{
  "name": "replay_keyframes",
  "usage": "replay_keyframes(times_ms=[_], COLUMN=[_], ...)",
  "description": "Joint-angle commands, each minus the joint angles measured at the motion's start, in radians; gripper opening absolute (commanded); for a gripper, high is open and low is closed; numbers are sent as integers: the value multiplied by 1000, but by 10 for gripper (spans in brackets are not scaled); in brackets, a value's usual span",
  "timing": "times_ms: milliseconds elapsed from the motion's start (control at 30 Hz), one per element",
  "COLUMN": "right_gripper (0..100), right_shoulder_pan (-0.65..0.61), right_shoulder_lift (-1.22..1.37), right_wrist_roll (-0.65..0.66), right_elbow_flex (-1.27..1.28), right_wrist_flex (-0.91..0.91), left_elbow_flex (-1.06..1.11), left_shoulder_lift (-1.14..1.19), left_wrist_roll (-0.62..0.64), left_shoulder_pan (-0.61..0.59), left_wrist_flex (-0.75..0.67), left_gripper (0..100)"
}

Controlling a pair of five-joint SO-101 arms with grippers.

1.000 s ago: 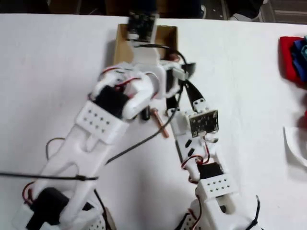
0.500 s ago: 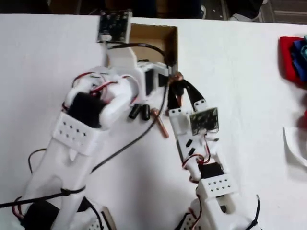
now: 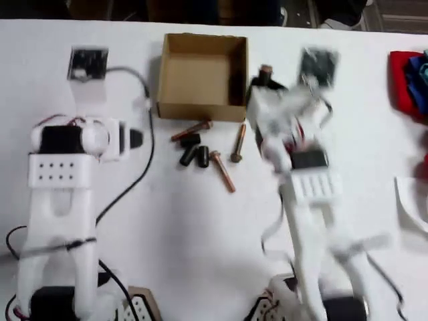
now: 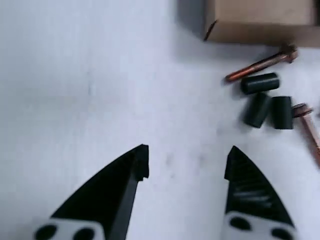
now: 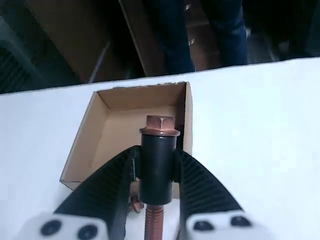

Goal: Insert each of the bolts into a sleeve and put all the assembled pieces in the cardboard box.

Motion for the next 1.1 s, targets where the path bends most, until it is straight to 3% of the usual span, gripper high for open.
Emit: replay_keyframes(times_ms=[0,200,433,633,1067], right_gripper=[22,22,22,22,22], right_shoulder_pan=[-13,-16,-62,-91,-85], right_shoulder_lift=[361,920,1422,1621,1689], right_wrist_roll=[-9,41,81,81,80], right_elbow_flex=[-517,-1257,-1923,-2010,-2007], right_wrist_flex=[137,344,475,455,458], left_elbow_flex=[243,430,452,433,432], left_shoulder_lift=[44,127,226,245,245], left_wrist_roll=[-15,-11,-14,-15,-15], left_shoulder_pan=[-52,-52,-52,-52,-52], left_wrist_flex=[-235,-535,-618,-618,-618], left_gripper=[257,257,257,257,257])
